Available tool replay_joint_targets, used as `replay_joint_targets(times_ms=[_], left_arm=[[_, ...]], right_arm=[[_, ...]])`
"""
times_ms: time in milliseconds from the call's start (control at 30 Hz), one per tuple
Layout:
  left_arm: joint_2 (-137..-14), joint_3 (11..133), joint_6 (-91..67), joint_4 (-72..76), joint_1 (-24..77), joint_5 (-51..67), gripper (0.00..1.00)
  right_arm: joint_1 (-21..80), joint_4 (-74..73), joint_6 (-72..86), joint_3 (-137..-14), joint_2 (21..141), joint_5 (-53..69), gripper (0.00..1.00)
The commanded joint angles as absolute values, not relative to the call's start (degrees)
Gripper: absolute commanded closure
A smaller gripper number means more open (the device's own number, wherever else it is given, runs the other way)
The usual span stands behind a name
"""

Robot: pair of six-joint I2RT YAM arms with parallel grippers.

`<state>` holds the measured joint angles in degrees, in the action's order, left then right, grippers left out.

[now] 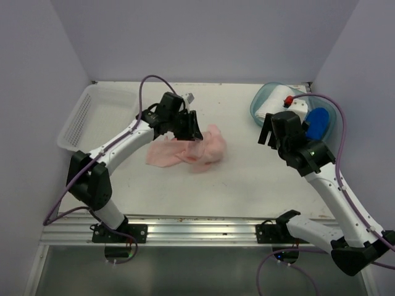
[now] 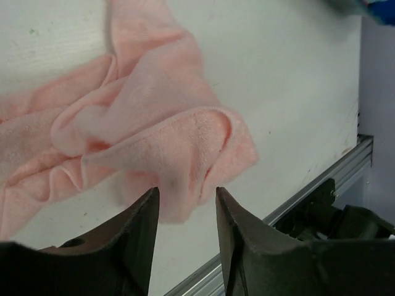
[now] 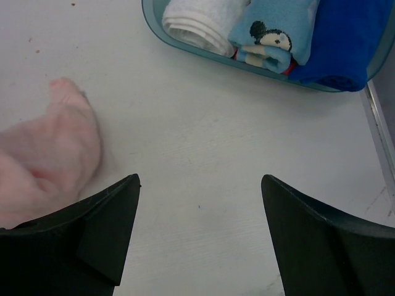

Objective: Roll the towels
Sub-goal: Move the towel to the center of the board

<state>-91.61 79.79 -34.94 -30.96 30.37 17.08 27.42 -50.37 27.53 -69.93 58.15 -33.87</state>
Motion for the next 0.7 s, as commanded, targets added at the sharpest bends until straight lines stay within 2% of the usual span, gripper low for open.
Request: replay_joint_targets(times_ms=[0,67,133,300,333,433,667], left_arm=[[-91.76,81.30,-33.85,-29.61,31.73,18.99,0.54],[-90.54,80.69,-32.70,-31.11,31.64,15.84,0.39],[-88.42,79.37,-31.29,-32.94,31.55,13.02,0.32],[-86.32,72.54,-30.32,-38.49,26.64,7.65,0.32],[-85.70,70.77,-30.24,-38.50,25.50,7.04,0.24],[-83.41,63.30,-29.27,-39.11,20.58,6.25,0.12],[-83.31,55.38,-31.54,-33.67,17.23,-1.91,0.08]], right_arm=[[27.33,-52.30,29.79,-69.26,59.50,-31.39,0.16],[27.33,-50.81,30.14,-67.68,60.37,-26.06,0.18],[27.42,-48.96,29.88,-65.48,61.34,-22.25,0.18],[33.73,-48.78,31.28,-64.68,68.01,-22.75,0.19],[35.49,-47.91,31.55,-64.77,68.90,-23.02,0.19],[41.82,-46.59,33.74,-64.51,73.02,-22.41,0.20],[50.53,-41.31,39.72,-60.21,79.89,-20.83,0.19]])
